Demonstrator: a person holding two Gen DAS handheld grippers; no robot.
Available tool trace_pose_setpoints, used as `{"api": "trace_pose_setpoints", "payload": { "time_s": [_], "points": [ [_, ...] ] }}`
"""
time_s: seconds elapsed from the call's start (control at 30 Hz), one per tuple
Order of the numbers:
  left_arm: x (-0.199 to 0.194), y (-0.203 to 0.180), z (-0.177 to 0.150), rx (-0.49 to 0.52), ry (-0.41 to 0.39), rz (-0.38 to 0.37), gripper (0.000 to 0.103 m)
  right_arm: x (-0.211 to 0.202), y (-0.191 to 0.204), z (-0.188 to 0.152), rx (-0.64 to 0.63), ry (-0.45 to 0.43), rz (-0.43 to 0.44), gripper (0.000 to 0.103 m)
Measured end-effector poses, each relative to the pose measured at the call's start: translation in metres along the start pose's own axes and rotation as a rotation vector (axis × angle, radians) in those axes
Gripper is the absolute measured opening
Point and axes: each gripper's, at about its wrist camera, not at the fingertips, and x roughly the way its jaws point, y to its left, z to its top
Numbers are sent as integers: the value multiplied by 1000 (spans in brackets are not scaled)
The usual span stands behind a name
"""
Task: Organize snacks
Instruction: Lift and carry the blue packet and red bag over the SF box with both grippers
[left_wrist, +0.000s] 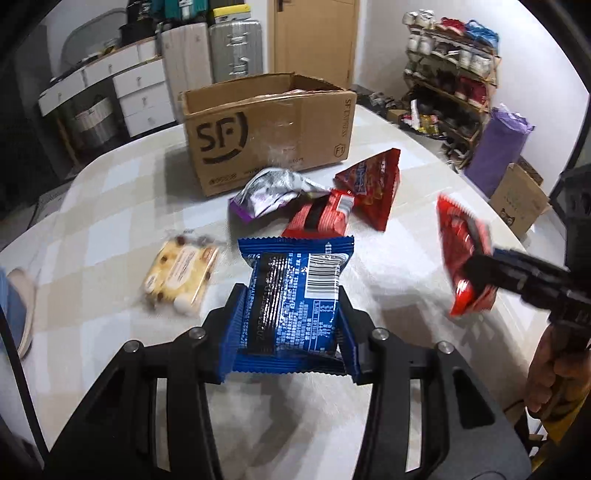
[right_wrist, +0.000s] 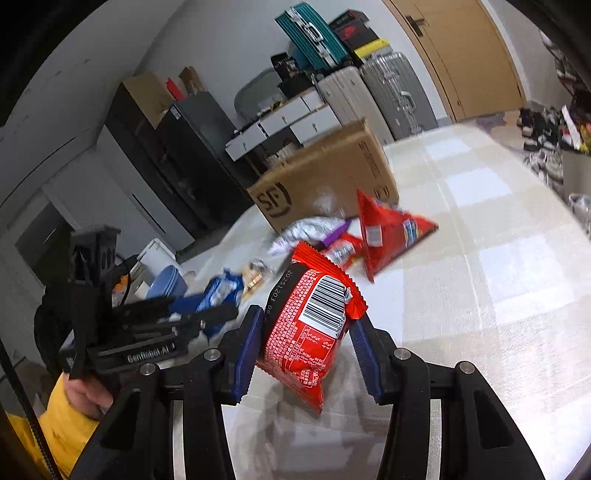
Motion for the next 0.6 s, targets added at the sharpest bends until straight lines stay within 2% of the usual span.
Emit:
{"api": "trace_pose_setpoints", "payload": {
  "time_s": [0.17,0.6],
  "points": [
    [-40,-5,-8,-69,-68,53,42,-27,24,10,-49,-56,-7,48],
    [-124,6,-37,-148,-198,7,42,-67,77,15,-156,-107,11,48]
  ]
}}
